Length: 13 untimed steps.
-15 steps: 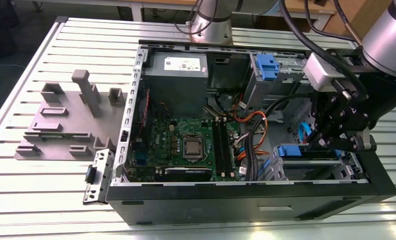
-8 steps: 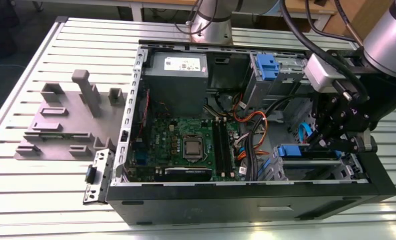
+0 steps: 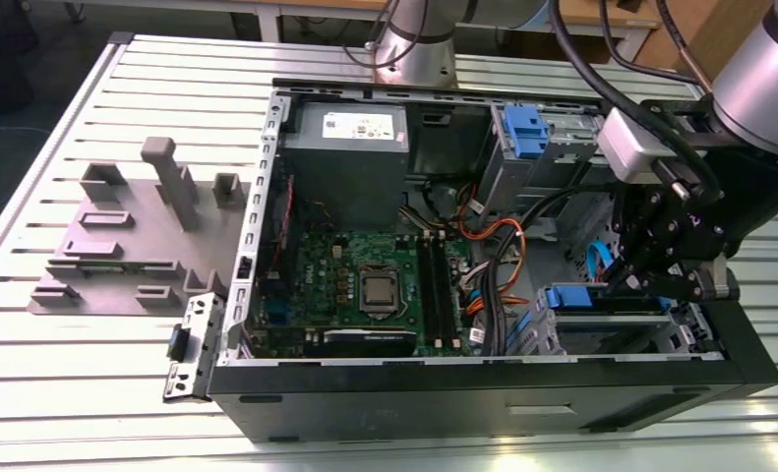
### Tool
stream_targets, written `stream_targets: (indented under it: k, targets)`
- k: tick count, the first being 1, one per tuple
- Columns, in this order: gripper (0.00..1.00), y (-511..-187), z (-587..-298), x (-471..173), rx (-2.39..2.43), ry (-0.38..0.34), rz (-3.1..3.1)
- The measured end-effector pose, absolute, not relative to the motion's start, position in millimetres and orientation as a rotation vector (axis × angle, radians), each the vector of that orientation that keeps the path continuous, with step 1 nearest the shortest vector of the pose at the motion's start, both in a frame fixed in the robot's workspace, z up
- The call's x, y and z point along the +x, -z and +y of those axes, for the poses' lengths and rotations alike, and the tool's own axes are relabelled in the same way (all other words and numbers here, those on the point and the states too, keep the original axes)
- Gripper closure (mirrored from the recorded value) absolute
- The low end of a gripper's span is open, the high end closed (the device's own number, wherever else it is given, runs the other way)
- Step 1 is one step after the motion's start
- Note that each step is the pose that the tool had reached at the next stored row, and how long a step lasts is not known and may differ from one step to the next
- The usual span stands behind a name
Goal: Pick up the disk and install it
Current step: 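Insert the second disk wire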
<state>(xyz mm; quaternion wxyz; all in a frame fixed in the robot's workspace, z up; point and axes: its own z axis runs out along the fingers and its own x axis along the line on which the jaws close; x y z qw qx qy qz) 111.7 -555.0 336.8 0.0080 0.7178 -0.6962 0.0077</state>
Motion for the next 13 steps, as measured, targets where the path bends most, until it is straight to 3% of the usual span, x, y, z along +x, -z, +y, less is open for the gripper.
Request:
stream_targets:
  k: [13]
  targets:
    - [0.84,-334.1,-556.2,112.1,2.243,-0.011,-2.189]
